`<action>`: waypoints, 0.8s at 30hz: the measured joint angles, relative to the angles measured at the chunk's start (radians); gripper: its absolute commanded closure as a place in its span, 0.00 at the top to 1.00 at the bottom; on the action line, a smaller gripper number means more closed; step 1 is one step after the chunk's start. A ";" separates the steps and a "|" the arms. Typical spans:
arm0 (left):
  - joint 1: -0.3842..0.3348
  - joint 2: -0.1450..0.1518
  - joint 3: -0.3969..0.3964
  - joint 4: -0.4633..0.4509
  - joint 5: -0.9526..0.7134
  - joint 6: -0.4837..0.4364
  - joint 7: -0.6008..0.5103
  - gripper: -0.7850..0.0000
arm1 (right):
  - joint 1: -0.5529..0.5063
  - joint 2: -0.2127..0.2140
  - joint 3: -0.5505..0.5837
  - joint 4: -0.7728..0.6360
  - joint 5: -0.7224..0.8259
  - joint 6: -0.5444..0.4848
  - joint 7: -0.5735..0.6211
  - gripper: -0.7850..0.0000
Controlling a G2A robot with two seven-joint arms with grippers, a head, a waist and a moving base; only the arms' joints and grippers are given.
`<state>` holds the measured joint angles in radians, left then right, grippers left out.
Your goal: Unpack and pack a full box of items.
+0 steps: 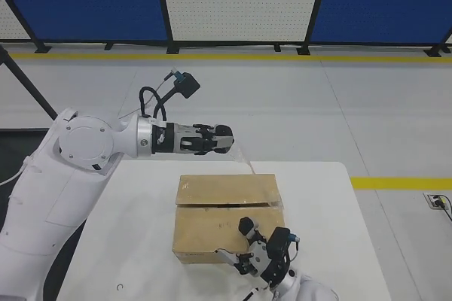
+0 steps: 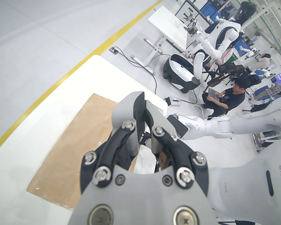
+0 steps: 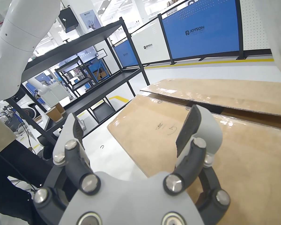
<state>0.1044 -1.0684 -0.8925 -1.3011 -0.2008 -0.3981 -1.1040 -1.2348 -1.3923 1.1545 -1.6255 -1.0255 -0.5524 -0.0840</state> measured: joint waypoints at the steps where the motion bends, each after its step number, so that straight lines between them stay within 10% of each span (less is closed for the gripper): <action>1: 0.000 0.000 0.000 0.000 0.000 0.000 0.000 0.00 | 0.004 0.000 -0.001 0.001 0.002 0.001 0.003 1.00; 24: 0.125 0.056 -0.120 -0.087 0.004 0.035 -0.113 0.00 | 0.046 0.005 -0.011 -0.005 0.031 0.017 0.046 1.00</action>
<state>0.2295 -1.0128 -1.0123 -1.3881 -0.1972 -0.3630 -1.2175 -1.1893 -1.3877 1.1436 -1.6300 -0.9944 -0.5357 -0.0375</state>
